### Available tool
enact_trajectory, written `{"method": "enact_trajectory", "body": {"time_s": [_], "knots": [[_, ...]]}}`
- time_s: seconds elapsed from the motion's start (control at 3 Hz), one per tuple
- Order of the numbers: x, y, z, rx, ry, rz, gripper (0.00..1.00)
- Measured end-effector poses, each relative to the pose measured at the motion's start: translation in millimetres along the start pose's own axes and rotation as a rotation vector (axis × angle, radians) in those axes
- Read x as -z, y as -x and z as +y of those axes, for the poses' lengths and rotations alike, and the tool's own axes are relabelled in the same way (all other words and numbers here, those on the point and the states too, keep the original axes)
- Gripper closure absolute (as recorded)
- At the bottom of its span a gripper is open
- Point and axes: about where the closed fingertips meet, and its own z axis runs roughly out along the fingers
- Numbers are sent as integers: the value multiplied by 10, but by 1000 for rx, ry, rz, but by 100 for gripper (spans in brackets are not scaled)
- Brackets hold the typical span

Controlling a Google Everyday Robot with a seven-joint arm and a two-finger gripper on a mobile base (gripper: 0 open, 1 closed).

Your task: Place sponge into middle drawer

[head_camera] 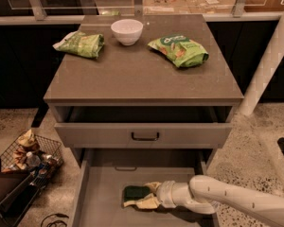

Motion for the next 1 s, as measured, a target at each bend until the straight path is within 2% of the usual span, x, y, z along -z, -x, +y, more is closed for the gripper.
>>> {"method": "enact_trajectory", "body": {"time_s": [1.0], "knots": [[-44, 13, 36, -1, 11, -3, 28]]}}
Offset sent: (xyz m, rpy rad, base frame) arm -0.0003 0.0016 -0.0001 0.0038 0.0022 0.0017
